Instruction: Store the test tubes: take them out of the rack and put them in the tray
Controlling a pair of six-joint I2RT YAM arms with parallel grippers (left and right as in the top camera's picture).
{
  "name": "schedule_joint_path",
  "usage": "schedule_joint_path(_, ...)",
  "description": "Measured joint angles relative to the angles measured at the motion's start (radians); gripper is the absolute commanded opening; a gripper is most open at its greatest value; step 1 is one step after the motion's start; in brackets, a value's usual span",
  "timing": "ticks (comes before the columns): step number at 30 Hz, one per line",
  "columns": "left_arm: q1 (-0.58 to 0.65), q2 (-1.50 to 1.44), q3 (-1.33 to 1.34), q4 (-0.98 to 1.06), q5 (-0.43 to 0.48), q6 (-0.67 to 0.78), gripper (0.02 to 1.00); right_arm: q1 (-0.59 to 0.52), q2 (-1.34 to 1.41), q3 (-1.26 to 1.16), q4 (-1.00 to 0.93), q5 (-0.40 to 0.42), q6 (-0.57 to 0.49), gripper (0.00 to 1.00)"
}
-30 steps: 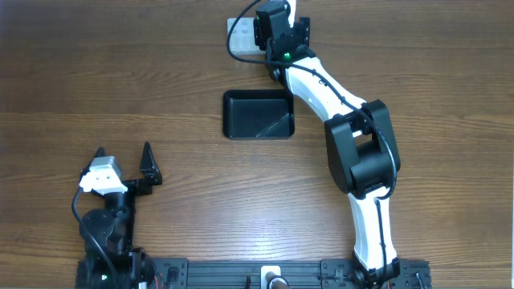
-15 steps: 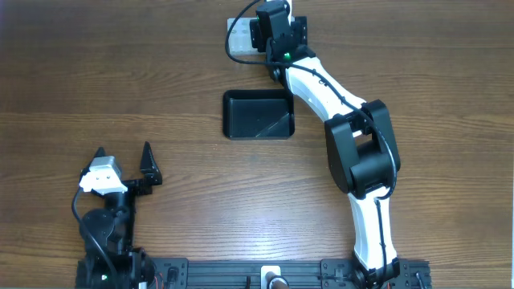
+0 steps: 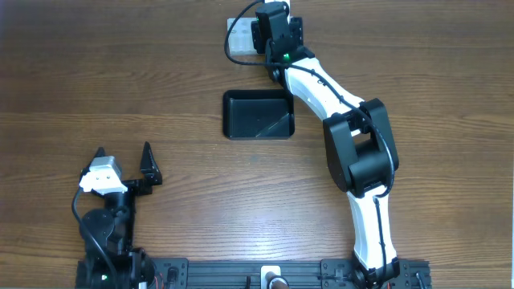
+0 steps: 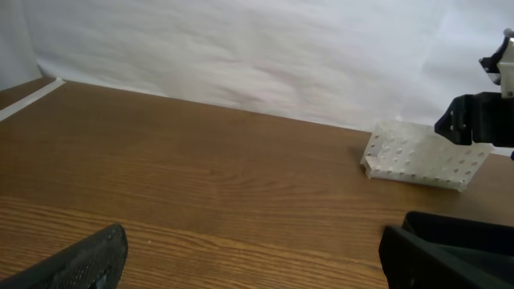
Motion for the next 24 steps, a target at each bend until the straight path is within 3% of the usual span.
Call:
schedule_joint_path(8,0.000,0.000,0.000,0.000,0.000,0.000,0.998,0.000,0.000,0.000,0.000,0.005,-0.002,0.334)
schedule_joint_path(16,0.000,0.000,0.000,0.000,0.000,0.000,0.998,0.003,0.000,0.000,-0.002,0.008,-0.004,0.104)
schedule_joint_path(24,0.000,0.000,0.000,0.000,0.000,0.000,0.998,0.003,0.000,0.000,-0.003,0.009,0.000,0.084)
